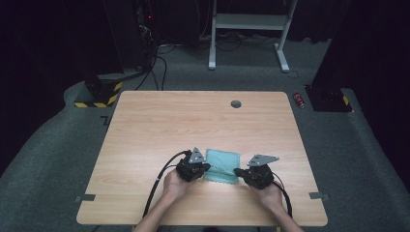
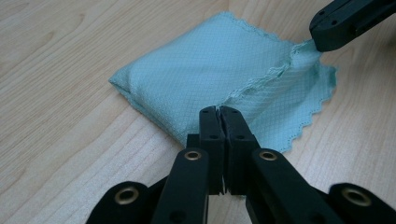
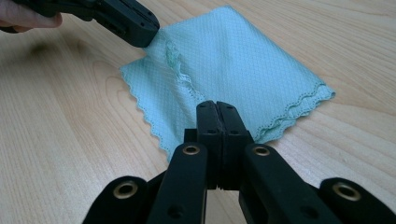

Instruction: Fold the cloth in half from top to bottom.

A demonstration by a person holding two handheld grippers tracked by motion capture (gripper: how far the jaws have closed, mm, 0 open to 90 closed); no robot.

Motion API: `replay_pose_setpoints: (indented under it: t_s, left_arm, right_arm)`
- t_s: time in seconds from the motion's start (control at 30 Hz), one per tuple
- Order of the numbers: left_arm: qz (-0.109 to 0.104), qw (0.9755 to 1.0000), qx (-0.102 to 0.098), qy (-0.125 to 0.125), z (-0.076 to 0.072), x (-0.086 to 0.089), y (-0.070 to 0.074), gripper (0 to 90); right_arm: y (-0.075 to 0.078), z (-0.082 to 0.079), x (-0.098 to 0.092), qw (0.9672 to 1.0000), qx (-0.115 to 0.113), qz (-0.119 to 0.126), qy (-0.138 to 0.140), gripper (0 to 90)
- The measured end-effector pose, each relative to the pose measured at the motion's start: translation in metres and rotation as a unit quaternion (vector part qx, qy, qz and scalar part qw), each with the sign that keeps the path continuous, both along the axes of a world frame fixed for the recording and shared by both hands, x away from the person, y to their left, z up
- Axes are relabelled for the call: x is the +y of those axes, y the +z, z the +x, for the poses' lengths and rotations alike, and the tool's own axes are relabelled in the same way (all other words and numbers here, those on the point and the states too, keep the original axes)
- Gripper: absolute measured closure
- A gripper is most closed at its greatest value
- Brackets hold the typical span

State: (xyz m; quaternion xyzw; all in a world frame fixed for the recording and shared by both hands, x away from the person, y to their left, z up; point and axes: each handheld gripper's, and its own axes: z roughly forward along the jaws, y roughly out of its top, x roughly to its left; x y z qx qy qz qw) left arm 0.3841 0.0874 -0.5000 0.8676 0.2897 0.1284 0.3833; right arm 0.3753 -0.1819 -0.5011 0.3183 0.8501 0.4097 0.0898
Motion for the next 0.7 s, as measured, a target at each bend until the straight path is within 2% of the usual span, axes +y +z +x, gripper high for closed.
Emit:
replay_pose_setpoints:
  t_s: [0.13, 0.47, 0.7]
  left_arm:
    - [0.008, 1.0, -0.001, -0.001, -0.0023, -0.0009, -0.0017, 88.1]
    - [0.007, 1.0, -0.001, -0.003, -0.0058, -0.0002, -0.0028, 88.0]
    - [0.007, 1.0, 0.003, -0.004, -0.0074, -0.0008, -0.0048, 88.0]
  right_arm:
    - [-0.0021, -0.002, 0.0007, 1.0, 0.002, -0.003, 0.002, 89.7]
    - [-0.0025, -0.0044, 0.0014, 1.0, -0.001, -0.006, 0.006, 89.7]
    - [-0.0063, -0.0052, 0.0003, 1.0, 0.005, -0.006, 0.004, 89.7]
